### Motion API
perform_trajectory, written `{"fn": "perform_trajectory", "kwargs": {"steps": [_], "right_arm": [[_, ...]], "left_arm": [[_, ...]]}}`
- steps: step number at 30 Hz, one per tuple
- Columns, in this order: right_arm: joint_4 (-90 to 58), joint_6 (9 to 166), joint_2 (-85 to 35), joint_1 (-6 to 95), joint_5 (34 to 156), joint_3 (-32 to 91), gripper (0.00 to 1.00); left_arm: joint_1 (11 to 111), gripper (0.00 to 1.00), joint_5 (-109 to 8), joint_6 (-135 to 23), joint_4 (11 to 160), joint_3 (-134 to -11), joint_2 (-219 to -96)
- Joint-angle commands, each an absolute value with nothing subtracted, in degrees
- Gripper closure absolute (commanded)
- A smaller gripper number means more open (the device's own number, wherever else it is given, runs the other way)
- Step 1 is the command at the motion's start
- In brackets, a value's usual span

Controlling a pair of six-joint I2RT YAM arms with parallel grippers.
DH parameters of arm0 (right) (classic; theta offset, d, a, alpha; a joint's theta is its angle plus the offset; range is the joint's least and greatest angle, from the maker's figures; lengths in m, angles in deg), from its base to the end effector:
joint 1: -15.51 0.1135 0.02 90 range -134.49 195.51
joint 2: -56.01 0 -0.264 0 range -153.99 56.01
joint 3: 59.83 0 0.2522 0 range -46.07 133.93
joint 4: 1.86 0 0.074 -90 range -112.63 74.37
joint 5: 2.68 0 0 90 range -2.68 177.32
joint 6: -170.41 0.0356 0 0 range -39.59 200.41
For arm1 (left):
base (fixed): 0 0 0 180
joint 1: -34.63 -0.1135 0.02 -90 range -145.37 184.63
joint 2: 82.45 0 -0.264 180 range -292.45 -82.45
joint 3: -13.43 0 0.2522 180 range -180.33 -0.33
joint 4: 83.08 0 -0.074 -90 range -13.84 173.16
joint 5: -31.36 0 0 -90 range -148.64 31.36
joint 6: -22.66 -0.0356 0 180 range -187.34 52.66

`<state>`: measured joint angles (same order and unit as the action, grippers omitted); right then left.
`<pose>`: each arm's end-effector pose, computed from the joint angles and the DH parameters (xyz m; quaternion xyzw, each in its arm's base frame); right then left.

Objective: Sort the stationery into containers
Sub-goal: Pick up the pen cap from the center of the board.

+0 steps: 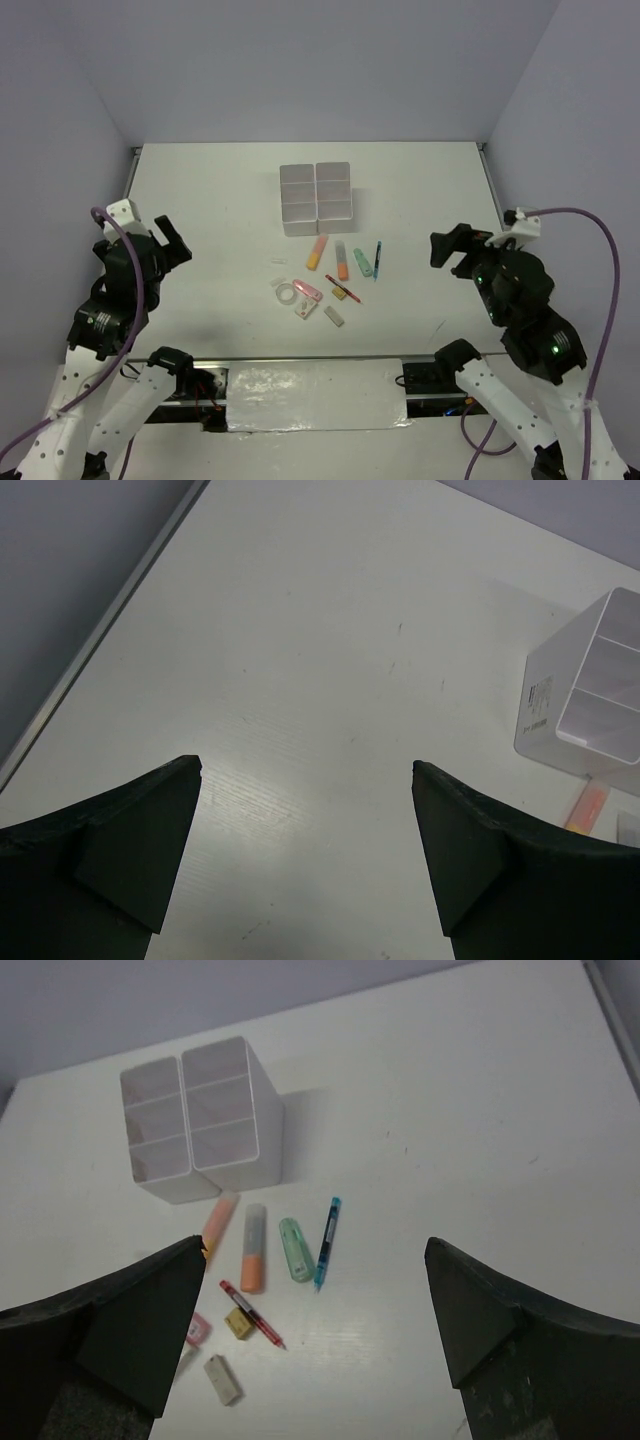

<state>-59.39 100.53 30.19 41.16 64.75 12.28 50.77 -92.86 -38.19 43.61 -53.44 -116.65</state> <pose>0.0613 0.0143 0.3900 0.0874 0.7631 0.1026 0.6320 0.1119 -0.0116 0.3616 -0.2554 0.7619 0.0139 0.5950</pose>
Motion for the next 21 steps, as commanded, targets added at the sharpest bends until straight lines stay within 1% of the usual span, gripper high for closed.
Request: {"fn": "perform_trajectory", "kwargs": {"steps": [1,3,5,6,8,9,11,12,13,18,21], "right_arm": [[-57.6,102.7,22.1,41.5,68.3,9.8,0.02],[-56.0,104.0,17.1,41.5,69.5,8.0,0.02],[-52.0,104.9,11.7,41.5,70.2,6.2,0.07],[-51.1,104.9,9.6,41.4,70.3,5.9,0.12],[-50.3,106.1,2.2,41.4,70.7,6.8,0.15],[-49.8,105.9,0.2,41.5,72.7,7.1,0.22],[-46.0,103.1,-4.0,41.8,77.3,6.3,0.3],[-45.1,102.1,-5.1,42.2,80.4,6.1,0.37],[-44.0,100.6,-6.0,42.8,81.0,6.0,0.4],[-44.7,96.3,-12.5,46.4,82.0,6.1,0.5],[-45.4,91.0,-14.1,50.2,83.8,5.7,0.5]], "left_arm": [[50.6,0.01,-92.7,-37.6,45.1,-53.7,-116.6],[50.6,0.01,-92.0,-37.8,45.3,-53.7,-116.8],[50.6,0.01,-91.6,-38.1,45.5,-53.5,-117.0],[50.6,0.01,-91.3,-38.2,45.5,-53.4,-117.0],[50.7,0.01,-90.9,-38.3,46.0,-53.3,-117.1],[50.8,0.01,-90.6,-38.5,46.0,-53.2,-117.1],[51.2,0.01,-89.5,-38.9,46.2,-53.2,-117.5],[51.4,0.01,-89.0,-39.0,46.4,-53.1,-117.6],[51.7,0.01,-88.4,-39.3,46.4,-53.1,-118.2],[52.6,0.01,-86.9,-39.7,46.3,-53.3,-120.2],[52.6,0.01,-82.8,-39.9,45.7,-53.9,-122.6]]}}
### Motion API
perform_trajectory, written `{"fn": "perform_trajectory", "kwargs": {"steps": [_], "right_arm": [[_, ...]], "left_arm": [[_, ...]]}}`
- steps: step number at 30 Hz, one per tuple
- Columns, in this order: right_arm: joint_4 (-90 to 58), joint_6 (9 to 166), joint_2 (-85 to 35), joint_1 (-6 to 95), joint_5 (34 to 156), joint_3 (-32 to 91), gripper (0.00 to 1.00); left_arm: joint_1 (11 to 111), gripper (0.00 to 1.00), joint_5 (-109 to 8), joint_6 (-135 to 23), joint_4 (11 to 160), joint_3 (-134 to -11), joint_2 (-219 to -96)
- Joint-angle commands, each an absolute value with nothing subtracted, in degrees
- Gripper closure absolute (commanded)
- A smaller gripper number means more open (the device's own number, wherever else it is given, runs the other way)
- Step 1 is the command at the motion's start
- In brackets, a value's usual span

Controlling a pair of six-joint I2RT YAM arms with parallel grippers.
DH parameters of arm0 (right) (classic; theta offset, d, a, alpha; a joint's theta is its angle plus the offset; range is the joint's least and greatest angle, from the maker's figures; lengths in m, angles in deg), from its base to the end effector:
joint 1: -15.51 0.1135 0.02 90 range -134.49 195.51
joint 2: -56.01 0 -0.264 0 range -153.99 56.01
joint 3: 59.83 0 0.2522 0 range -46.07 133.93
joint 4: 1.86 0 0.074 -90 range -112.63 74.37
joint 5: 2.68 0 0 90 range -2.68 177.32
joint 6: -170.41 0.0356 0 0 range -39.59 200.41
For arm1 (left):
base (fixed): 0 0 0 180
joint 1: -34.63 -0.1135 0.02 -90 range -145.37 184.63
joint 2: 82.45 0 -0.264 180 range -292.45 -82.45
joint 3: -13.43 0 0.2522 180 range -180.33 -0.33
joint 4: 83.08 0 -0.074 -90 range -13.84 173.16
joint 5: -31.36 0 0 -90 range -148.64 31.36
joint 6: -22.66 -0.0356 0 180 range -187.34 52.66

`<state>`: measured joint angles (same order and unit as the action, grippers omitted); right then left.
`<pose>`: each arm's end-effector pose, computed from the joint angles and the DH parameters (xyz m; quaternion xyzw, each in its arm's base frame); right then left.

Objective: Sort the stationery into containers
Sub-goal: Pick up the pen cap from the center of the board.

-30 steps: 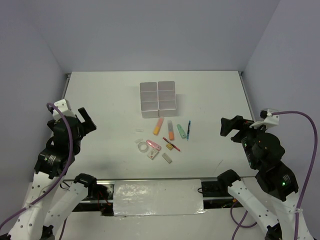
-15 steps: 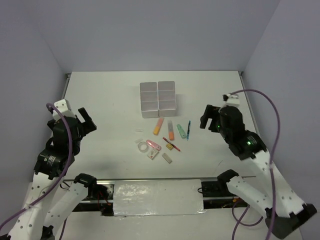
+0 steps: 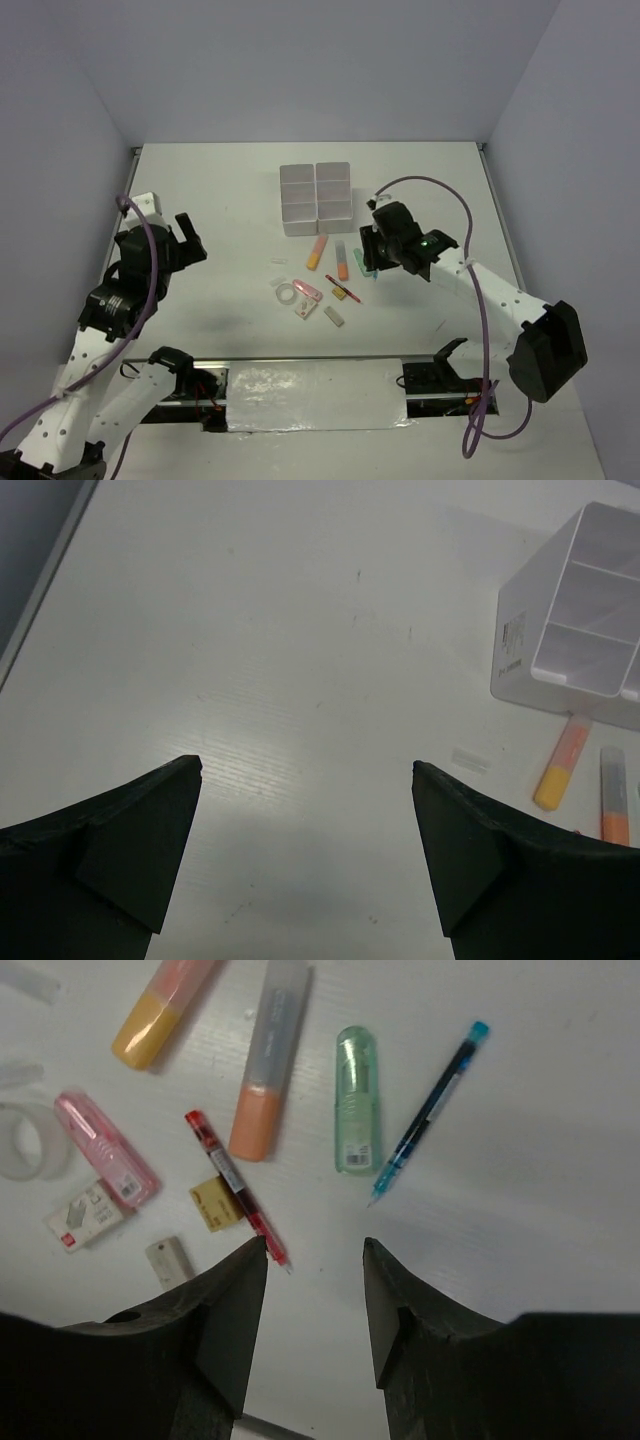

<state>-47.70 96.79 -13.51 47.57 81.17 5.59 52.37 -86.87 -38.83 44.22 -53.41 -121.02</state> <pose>0.2136 0.1293 0.2591 -0.1098 0.9319 0.0943 0.3326 0.1305 -0.0241 0.3540 -0.2080 0.7993 -0.0177 0.5635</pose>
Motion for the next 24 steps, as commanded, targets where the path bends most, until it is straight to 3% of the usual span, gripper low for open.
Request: {"fn": "perform_trajectory", "kwargs": {"steps": [1,12,18,23,24], "right_arm": [[-45.7,90.1,-14.7,52.4,83.6,5.5,0.49],[-45.3,89.4,-21.6,56.5,82.2,6.1,0.48],[-44.0,92.4,-17.7,56.6,78.7,6.6,0.54],[-42.3,95.2,-12.3,54.8,77.7,6.7,0.36],[-43.0,95.4,-12.3,54.3,77.3,7.7,0.28]], "left_arm": [[52.6,0.01,-81.4,-39.7,46.0,-53.5,-123.1],[52.6,0.01,-77.2,-40.2,45.8,-53.8,-128.8],[52.6,0.01,-74.8,-40.7,46.8,-53.0,-127.8],[52.6,0.01,-76.3,-40.4,46.2,-53.2,-125.7],[52.6,0.01,-76.7,-40.4,46.2,-53.2,-125.3]]}}
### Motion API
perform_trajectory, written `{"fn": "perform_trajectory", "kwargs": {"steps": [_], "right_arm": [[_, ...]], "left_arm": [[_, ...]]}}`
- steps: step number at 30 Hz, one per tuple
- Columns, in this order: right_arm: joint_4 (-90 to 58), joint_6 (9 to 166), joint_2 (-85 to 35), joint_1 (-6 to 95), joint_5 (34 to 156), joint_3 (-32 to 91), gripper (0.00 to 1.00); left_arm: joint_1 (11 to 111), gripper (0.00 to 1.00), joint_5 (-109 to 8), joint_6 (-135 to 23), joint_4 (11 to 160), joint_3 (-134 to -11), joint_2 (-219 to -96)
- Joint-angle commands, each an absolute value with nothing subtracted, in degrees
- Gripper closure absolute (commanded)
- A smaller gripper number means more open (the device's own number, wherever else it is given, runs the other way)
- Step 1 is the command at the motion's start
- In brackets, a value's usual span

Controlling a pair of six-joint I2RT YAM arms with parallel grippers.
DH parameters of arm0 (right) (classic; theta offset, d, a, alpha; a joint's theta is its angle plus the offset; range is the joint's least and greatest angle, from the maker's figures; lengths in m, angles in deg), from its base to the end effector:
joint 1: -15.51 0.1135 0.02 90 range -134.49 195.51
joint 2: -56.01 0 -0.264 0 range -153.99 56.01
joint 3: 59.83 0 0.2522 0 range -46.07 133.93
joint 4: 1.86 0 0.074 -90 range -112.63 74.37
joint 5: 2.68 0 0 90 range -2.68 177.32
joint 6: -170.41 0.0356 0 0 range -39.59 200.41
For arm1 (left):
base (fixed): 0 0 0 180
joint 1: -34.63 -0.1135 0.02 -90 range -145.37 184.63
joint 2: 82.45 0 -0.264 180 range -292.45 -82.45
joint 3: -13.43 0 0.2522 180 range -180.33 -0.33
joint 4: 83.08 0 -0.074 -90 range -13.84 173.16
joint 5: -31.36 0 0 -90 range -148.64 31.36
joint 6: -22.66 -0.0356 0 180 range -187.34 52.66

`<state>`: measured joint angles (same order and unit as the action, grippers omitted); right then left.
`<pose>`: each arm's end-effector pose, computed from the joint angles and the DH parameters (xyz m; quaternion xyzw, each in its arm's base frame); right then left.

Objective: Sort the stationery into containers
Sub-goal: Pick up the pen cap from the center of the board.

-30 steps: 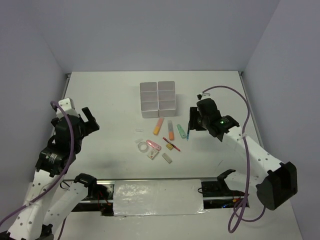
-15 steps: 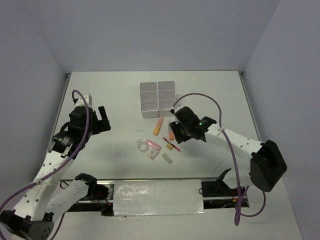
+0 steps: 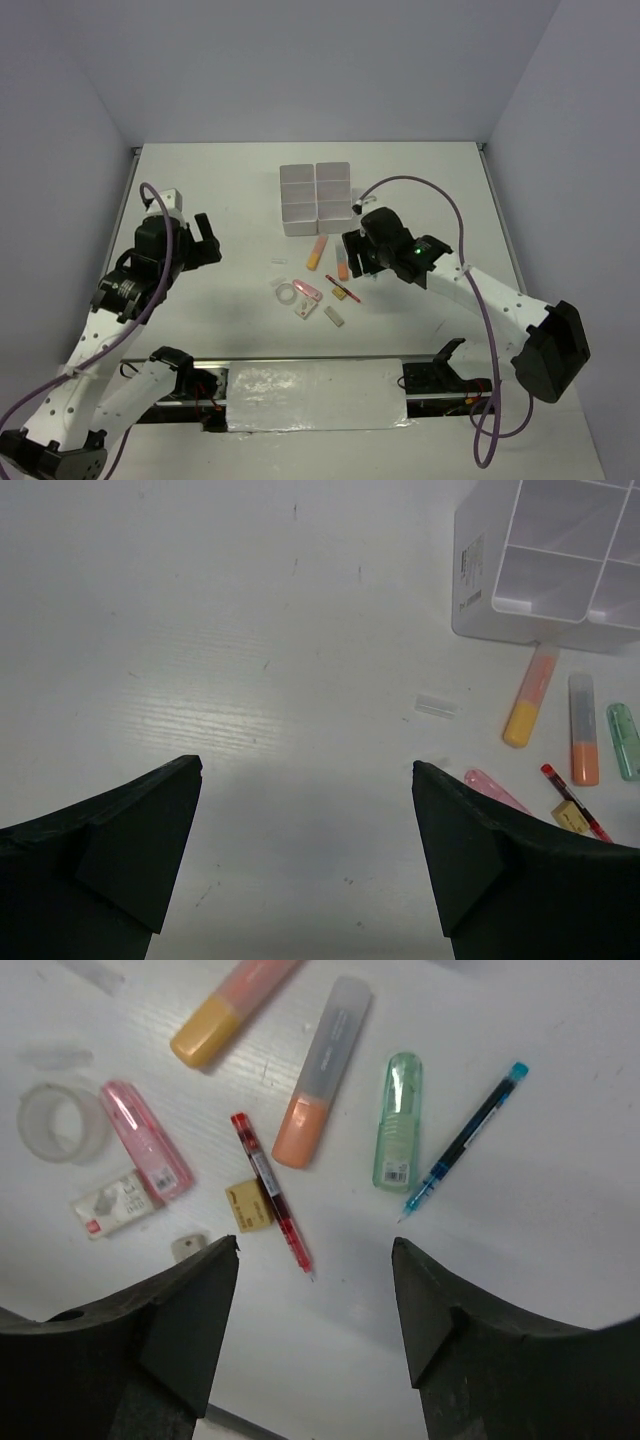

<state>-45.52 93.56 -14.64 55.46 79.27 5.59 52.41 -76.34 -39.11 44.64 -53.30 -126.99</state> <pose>0.1991 0.1602 0.2573 -0.1925 0.9143 0.0978 0.3427 0.1544 -0.0382 0.3398 -0.1545 0.8455 -0.0701 0.5062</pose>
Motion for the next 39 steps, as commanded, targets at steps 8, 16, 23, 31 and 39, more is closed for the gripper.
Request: {"fn": "perform_trajectory", "kwargs": {"steps": [8,16,23,31,39], "right_arm": [[-51.1,99.0,-13.1,52.5,67.7,15.0,0.18],[-43.8,106.9,2.6,41.1,70.8,0.2,0.17],[-42.3,105.1,5.8,38.4,75.3,-2.1,0.22],[-39.8,102.7,4.6,38.3,86.7,-1.1,0.23],[-38.1,104.9,7.7,38.3,82.2,-3.0,0.19]], "left_arm": [[52.6,0.01,-73.2,-41.8,48.9,-51.8,-122.6],[52.6,0.01,-72.6,-36.8,45.8,-54.1,-129.7],[53.6,0.01,-67.4,-35.2,49.2,-53.3,-136.1],[57.7,0.01,-59.1,-37.0,55.0,-57.8,-149.8],[61.2,0.01,-73.8,-3.5,49.8,-61.9,-159.7]]}}
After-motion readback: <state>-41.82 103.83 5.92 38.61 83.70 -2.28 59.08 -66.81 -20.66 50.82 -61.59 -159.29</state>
